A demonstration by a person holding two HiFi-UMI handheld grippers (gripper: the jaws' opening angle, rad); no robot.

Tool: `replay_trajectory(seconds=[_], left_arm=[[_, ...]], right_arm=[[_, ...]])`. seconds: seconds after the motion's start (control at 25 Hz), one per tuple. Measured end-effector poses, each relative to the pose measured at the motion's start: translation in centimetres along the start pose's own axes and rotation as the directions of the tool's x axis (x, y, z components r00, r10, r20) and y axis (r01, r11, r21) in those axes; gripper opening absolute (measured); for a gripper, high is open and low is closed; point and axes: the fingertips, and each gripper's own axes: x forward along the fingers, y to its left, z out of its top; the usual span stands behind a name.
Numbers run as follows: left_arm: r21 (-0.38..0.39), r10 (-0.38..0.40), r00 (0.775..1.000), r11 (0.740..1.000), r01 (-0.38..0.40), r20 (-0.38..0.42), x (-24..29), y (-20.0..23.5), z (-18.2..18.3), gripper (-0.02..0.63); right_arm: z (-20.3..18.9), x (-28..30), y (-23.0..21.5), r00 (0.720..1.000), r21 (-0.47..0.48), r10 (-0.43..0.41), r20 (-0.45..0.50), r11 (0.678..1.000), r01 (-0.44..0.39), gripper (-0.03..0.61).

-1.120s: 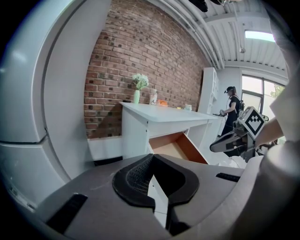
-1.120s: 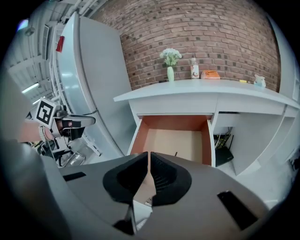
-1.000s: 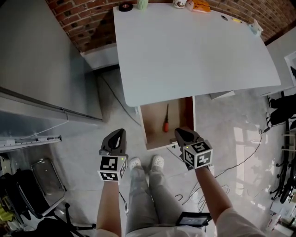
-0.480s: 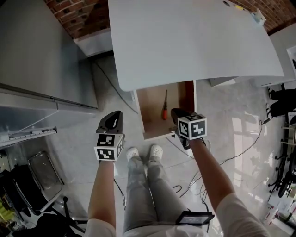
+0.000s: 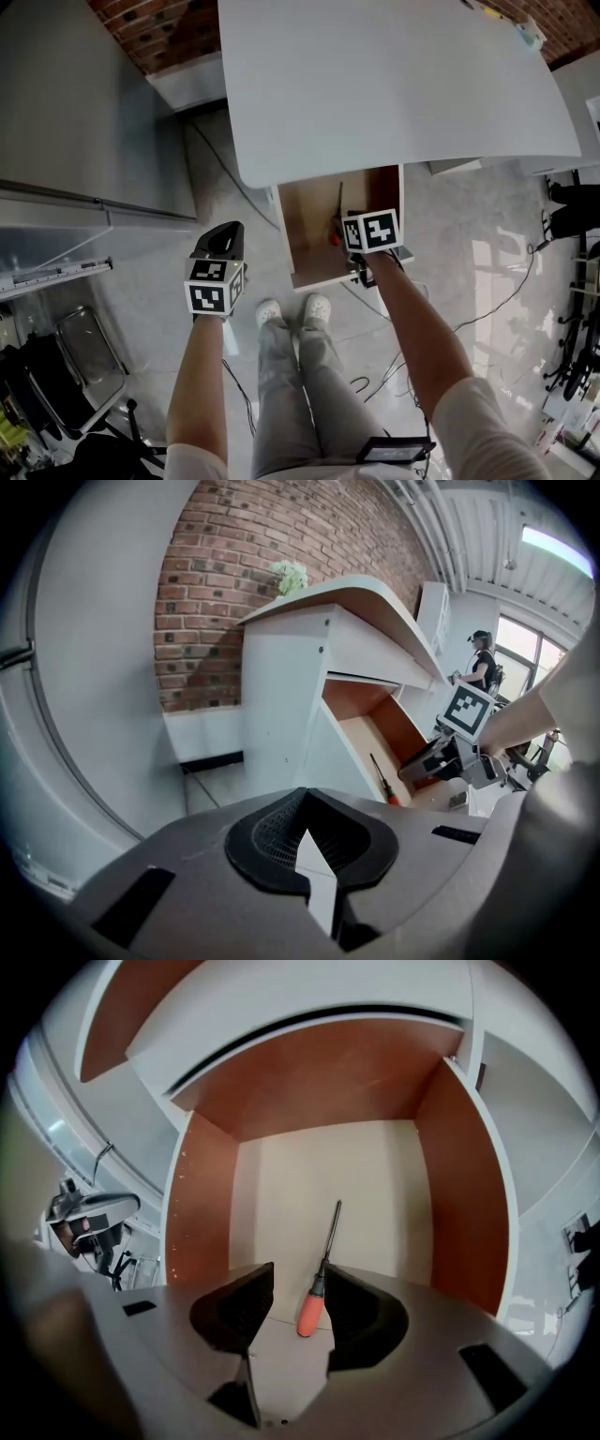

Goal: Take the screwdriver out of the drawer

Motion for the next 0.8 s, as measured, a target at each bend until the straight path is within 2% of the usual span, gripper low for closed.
replay_trajectory(seconds=[0.12, 0.32, 0.44, 0.56, 0.6, 0.68, 0.8], left_arm=[[-0.001, -0.005, 1.0, 1.0, 0.005, -0.018, 0.5, 0.2, -0.4, 0.008], [-0.017, -0.028, 0.999, 0.999, 0.027, -0.031, 1.2, 0.2, -1.0, 0.008], [-0.05, -0.031, 0.999, 0.998, 0.029, -0.029, 1.3, 0.6, -1.3, 0.008], [-0.051, -0.026, 0.999, 0.998, 0.024, -0.038, 1.5, 0.8, -1.7, 0.008], [-0.047, -0.024, 0.999, 0.999, 0.022, -0.044, 1.5, 0.9, -1.9, 0.008], [-0.047, -0.022, 0.998, 0.999, 0.02, -0.055, 1.6, 0.9, -2.3, 0.008], [-0.061, -0.021, 0.998, 0.998, 0.018, -0.061, 1.6, 1.1, -2.7, 0.008]], right_arm=[[-0.5, 1.4, -1.2, 0.999, 0.068, -0.021, -0.041, 0.997, 0.023, 0.146], [-1.0, 3.3, -2.3, 0.998, 0.193, 0.0, -0.057, 0.981, 0.011, 0.146], [-1.1, 4.5, -2.4, 0.998, 0.2, -0.003, -0.071, 0.98, 0.017, 0.146], [-0.9, 5.4, -2.3, 0.998, 0.216, -0.011, -0.064, 0.976, 0.024, 0.145], [-0.9, 5.6, -2.4, 0.998, 0.228, -0.027, -0.06, 0.973, 0.04, 0.142], [-1.1, 5.6, -3.1, 0.996, 0.239, -0.073, -0.052, 0.967, 0.084, 0.085], [-1.2, 5.7, -3.3, 0.992, 0.207, -0.12, -0.048, 0.97, 0.127, 0.081]])
